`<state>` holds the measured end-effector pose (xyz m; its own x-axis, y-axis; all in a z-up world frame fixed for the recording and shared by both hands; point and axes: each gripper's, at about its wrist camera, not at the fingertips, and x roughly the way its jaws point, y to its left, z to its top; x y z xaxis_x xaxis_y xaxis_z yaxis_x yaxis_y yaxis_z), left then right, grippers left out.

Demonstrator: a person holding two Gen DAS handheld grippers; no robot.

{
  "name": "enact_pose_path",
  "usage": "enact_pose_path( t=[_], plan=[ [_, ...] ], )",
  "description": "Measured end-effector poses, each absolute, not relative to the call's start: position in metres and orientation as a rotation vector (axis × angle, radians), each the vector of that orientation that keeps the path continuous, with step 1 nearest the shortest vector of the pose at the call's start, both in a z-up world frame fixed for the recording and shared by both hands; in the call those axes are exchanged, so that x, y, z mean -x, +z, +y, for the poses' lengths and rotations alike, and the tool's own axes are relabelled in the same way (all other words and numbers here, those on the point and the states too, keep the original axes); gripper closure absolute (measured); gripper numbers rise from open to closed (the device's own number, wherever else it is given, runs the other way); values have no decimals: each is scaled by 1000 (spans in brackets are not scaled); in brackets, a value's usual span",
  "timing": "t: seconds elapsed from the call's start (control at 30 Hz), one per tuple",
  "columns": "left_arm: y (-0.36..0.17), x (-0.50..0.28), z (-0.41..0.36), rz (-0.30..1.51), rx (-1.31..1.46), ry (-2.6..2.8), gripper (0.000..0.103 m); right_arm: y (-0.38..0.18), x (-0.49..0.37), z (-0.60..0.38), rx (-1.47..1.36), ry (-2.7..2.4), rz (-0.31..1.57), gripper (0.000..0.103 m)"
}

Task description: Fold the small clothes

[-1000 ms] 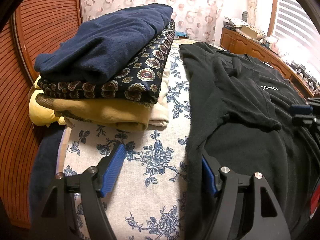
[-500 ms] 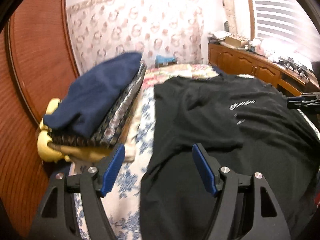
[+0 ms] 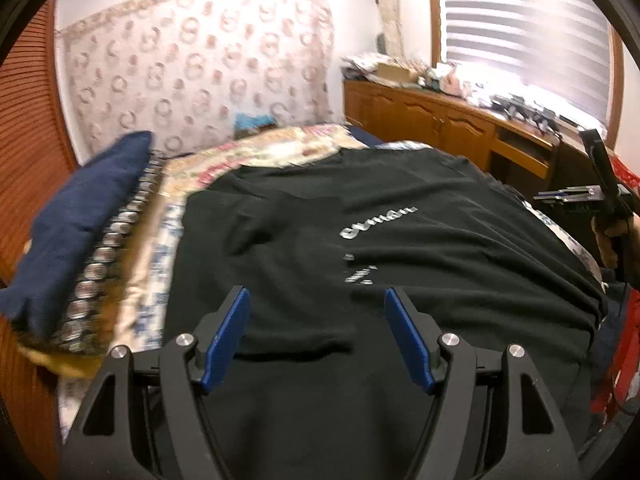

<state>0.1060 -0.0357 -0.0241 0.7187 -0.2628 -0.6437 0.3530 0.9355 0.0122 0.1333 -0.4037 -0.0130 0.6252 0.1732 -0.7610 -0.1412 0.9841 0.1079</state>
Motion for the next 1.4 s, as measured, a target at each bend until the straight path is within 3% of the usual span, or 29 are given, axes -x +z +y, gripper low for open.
enact_pose_path(
  t=[0.57,0.67,0.8,0.87,1.07,1.4],
  plan=[
    [-49,-149,-114,808,-215,-448,32,-28,-169,-435,-145,240,922,64],
    [-56,-154,-120,823,-226,-451,32,-28,-169,-437,-169,282,916,79],
    [-68,-159,-123,861,-232,-451,32,-26,-168,-437,-157,290,892,88],
    [-69,-158,-122,875,-222,-460,31,-24,-168,-435,-136,275,886,97],
    [-72,-161,-118,903,-195,-484,17,-10,-168,-427,-59,245,826,101],
    [-73,-161,-120,908,-210,-486,12,47,-160,-378,30,345,655,101]
  ],
)
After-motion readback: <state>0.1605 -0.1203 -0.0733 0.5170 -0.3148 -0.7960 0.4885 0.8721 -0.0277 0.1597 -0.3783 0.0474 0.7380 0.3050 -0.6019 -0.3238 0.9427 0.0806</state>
